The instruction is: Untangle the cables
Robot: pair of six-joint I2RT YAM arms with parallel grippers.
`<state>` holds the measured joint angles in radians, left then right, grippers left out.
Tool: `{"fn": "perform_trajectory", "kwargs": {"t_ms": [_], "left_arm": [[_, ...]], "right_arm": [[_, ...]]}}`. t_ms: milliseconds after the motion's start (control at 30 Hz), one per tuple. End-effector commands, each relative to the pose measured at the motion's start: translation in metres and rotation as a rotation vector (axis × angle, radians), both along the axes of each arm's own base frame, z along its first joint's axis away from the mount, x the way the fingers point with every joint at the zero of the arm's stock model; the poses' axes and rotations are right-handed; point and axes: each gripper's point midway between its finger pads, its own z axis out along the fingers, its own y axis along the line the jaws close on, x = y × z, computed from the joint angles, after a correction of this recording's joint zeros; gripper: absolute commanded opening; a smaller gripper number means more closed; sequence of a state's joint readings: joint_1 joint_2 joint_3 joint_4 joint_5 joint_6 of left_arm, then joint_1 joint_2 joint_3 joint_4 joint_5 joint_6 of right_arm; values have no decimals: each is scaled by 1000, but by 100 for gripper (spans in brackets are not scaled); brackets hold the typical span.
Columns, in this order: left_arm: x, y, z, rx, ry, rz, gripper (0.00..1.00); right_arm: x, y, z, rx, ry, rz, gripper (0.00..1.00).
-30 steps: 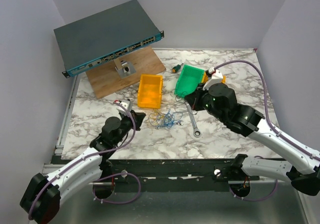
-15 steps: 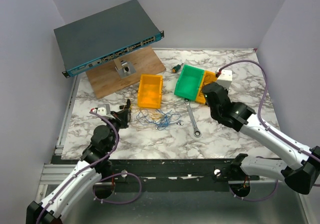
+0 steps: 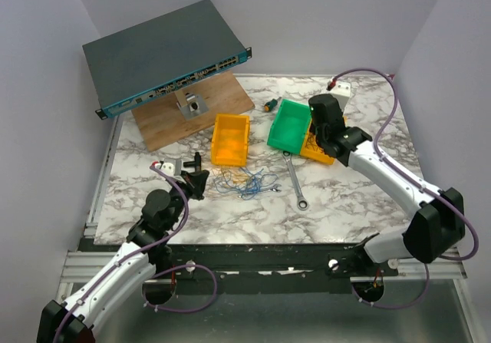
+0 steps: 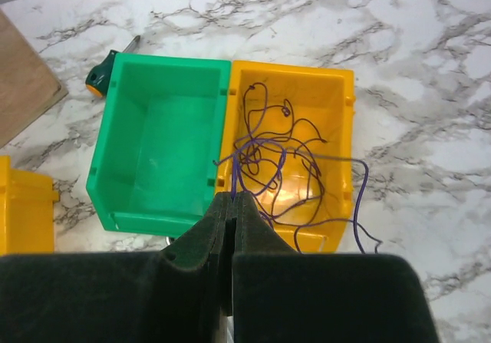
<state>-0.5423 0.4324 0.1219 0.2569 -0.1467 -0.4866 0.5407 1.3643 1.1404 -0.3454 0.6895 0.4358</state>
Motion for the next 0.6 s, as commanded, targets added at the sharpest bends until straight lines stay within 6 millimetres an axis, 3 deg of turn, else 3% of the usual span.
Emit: {"fn": "perform_trajectory", "kwargs": {"t_ms": [0, 233, 433, 567], "left_arm": [[-18, -37, 25, -13, -120, -245, 0], [-20, -43, 26, -5, -116, -282, 0], [-21, -43, 26, -6, -121, -290, 0], [-21, -44, 24, 0, -114, -295, 0]], "right_arm": [[28, 23, 15, 84, -30, 70, 1], [41, 27, 35, 101, -72, 82, 1], [58, 23, 23, 135, -52, 102, 1], [66, 10, 28, 126, -61, 57, 1]]}}
